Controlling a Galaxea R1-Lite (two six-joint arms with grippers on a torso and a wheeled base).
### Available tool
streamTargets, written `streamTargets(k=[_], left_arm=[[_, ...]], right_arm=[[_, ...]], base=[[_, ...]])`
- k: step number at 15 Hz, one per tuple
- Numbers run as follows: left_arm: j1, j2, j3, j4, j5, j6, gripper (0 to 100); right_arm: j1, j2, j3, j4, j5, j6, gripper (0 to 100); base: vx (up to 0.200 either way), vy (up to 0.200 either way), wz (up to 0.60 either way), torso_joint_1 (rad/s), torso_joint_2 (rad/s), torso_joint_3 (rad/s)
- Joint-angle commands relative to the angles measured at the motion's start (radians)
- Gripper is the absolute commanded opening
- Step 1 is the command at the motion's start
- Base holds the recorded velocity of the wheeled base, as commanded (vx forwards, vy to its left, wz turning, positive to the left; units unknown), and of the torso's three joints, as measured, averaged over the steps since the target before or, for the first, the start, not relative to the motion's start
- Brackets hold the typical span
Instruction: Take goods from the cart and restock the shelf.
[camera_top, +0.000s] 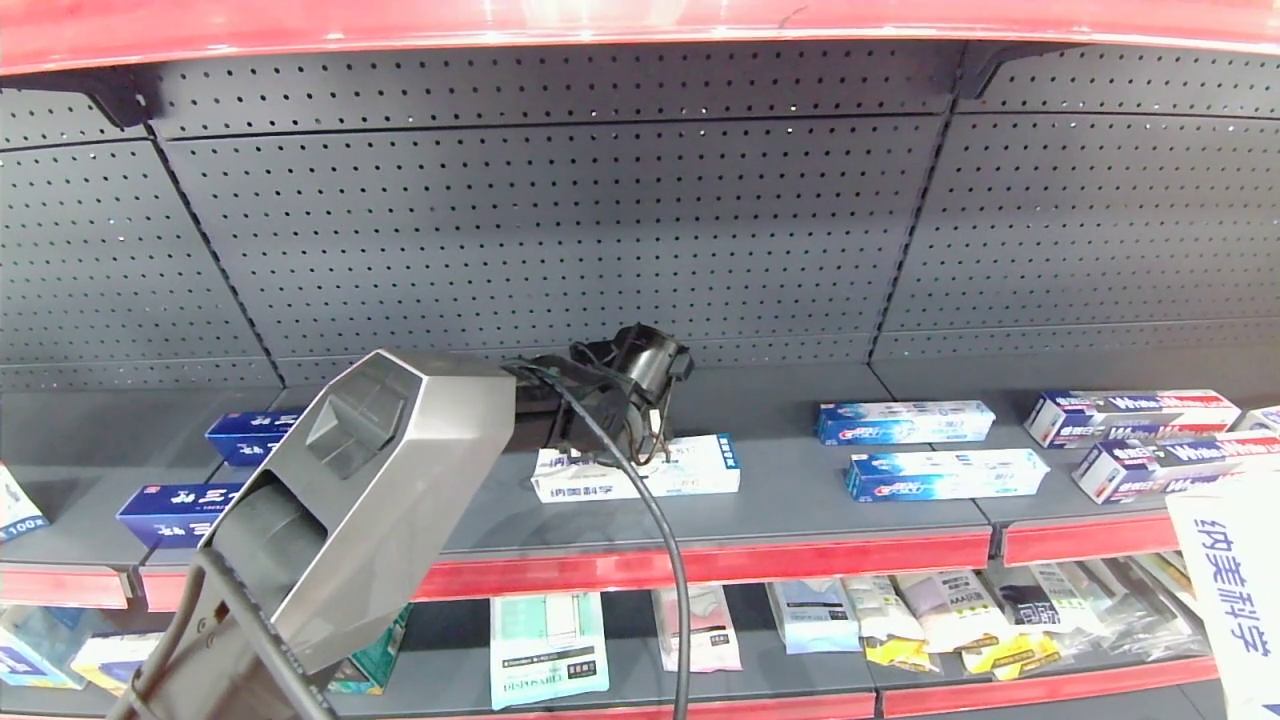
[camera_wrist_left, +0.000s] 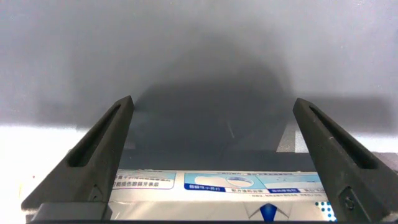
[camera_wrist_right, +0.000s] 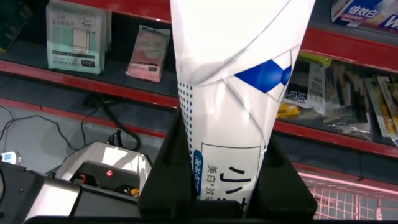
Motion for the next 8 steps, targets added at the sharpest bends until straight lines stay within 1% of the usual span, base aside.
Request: streamTargets(k=[1,6,8], left_arm=[[0.006,0.016,0.001,0.001,0.001,-0.001,100],[0.04,0.011,0.001,0.002,0.0,0.015,100],[0.044,0.004,0.001,0.042,-0.003,0.036,100]], right_arm=[[0.0,0.001,-0.001,0.0,0.0,0.0,0],[0.0,0.001,-0.001,0.0,-0.001,-0.001,0],[0.0,0.001,-0.001,0.0,-0.001,-0.001,0]], base=[[0.0,0.0,0.0,0.0,0.0,0.0],[0.0,0.0,0.0,0.0,0.0,0.0],[0.0,0.0,0.0,0.0,0.0,0.0]])
